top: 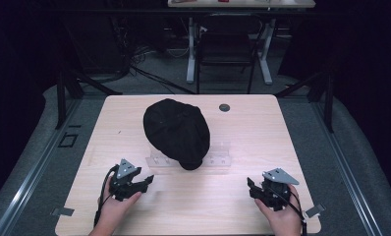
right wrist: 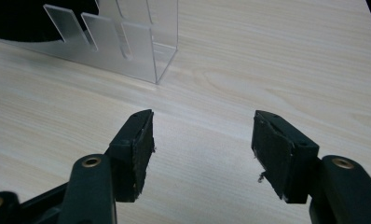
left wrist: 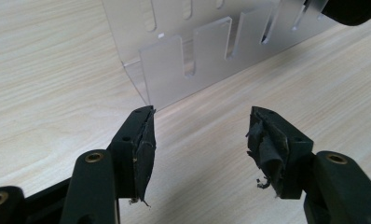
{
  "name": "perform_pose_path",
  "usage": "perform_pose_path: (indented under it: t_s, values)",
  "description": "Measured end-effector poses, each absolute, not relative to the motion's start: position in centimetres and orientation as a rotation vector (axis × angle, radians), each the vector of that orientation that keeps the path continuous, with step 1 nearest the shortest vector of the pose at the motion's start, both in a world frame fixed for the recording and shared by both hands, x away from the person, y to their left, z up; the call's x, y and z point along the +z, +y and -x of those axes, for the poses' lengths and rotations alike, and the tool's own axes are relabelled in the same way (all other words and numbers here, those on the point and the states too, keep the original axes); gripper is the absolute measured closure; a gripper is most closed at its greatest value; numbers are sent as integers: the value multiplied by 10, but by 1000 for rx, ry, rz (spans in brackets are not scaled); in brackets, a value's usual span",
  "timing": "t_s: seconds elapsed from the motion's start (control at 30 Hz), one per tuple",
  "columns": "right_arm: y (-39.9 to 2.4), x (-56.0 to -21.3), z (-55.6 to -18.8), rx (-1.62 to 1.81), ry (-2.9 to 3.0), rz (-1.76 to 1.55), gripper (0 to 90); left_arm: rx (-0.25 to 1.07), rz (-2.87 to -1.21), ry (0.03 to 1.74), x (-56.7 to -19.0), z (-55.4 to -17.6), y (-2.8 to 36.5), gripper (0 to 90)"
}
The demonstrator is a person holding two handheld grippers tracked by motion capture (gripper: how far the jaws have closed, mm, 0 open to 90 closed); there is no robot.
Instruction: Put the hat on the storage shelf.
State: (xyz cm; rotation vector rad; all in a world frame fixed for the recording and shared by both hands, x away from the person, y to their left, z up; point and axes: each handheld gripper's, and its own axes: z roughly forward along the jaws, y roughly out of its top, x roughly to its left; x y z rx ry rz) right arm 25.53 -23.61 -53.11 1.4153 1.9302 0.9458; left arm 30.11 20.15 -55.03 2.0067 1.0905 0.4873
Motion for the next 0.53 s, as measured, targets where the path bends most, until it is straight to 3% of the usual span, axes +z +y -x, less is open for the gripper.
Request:
perform_pose_path:
  t_s: [0.53]
  values:
    - [-240,-551,-254,917,1953,-1380,364,473,-2019,1024,-550,-298,193,427]
